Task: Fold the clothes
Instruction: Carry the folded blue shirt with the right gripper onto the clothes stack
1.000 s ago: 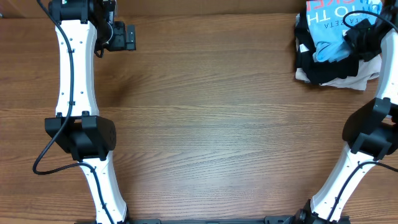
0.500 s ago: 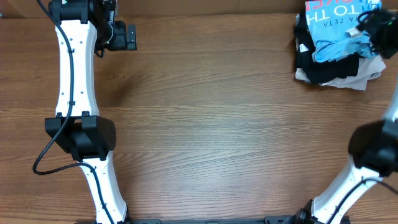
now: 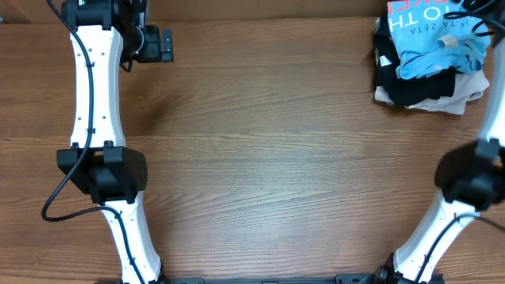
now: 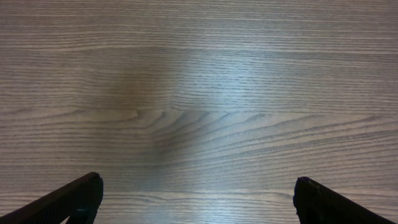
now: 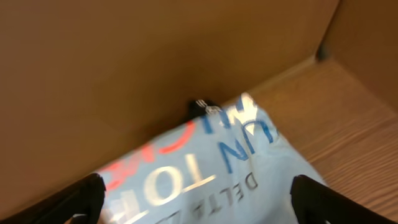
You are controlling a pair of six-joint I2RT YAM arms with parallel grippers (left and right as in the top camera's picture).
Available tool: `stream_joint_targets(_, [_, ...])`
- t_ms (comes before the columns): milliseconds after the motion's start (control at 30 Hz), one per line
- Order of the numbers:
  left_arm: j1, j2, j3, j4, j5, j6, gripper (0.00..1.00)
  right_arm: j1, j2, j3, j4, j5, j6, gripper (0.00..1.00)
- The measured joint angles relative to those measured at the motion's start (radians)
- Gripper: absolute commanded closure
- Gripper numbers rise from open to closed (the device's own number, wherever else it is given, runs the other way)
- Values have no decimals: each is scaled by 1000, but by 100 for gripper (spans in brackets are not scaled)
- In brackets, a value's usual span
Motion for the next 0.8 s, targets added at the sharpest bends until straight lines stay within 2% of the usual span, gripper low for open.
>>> stream_joint_targets(233, [0,0,0,0,0,0,0,0,253,0,-4,16,-14,0])
stream_joint_targets(667, [0,0,0,0,0,0,0,-1,244,49,-67,20,-15,0])
stream_joint_targets(800, [0,0,0,0,0,0,0,-1,180,108,-166,25,-19,0])
